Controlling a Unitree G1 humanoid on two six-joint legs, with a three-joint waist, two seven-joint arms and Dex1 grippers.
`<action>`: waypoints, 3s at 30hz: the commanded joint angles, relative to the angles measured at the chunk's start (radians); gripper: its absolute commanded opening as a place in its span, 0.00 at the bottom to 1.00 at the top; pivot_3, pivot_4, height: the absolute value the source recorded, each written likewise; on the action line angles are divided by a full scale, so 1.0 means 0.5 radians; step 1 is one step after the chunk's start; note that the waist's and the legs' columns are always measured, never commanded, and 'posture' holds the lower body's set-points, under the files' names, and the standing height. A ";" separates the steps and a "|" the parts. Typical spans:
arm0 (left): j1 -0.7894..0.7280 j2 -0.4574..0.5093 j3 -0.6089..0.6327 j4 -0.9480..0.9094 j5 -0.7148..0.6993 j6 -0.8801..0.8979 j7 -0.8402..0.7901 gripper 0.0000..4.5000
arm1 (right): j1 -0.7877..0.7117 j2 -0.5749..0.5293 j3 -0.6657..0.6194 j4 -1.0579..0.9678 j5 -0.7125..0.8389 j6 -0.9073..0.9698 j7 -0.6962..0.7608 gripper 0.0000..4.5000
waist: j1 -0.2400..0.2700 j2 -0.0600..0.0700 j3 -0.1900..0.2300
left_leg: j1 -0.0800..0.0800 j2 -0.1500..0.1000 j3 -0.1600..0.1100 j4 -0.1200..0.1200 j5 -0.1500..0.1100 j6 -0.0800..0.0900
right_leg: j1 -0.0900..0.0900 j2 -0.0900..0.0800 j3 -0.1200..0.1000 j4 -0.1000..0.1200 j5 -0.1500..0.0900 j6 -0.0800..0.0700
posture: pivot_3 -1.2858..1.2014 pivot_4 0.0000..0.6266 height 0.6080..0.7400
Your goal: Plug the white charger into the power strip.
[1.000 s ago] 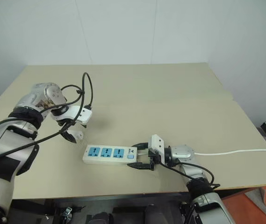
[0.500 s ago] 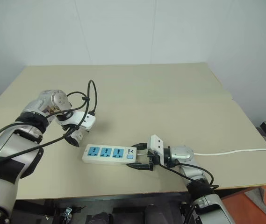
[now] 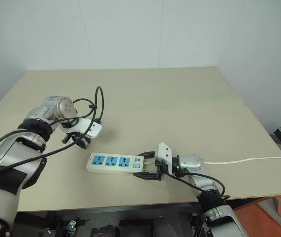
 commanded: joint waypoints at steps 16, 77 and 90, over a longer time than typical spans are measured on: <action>0.093 0.142 1.048 -0.817 -1.637 0.652 -0.253 0.23 | 0.023 -0.056 0.009 -0.050 -0.043 -0.006 -0.059 0.76 | -0.003 0.001 0.000 | -0.001 0.000 -0.002 0.002 0.000 0.000 | 0.000 -0.003 -0.002 0.001 0.001 -0.002 | 0.52 0.24 1.00; 1.213 -0.459 1.140 -1.152 -2.017 1.075 -0.250 0.23 | -0.158 0.005 0.082 0.311 -0.091 -0.099 0.151 0.76 | -0.006 0.000 -0.005 | 0.006 0.000 -0.003 0.007 0.000 0.000 | 0.005 -0.002 -0.003 0.008 0.002 -0.004 | 0.52 0.24 1.00; 1.252 -0.504 1.100 -1.132 -2.008 1.062 -0.262 0.23 | -0.155 0.008 0.078 0.301 -0.089 -0.104 0.141 0.76 | -0.006 0.000 -0.008 | 0.008 0.000 -0.003 0.005 0.000 0.000 | 0.007 -0.001 -0.003 0.005 0.001 -0.002 | 0.52 0.24 1.00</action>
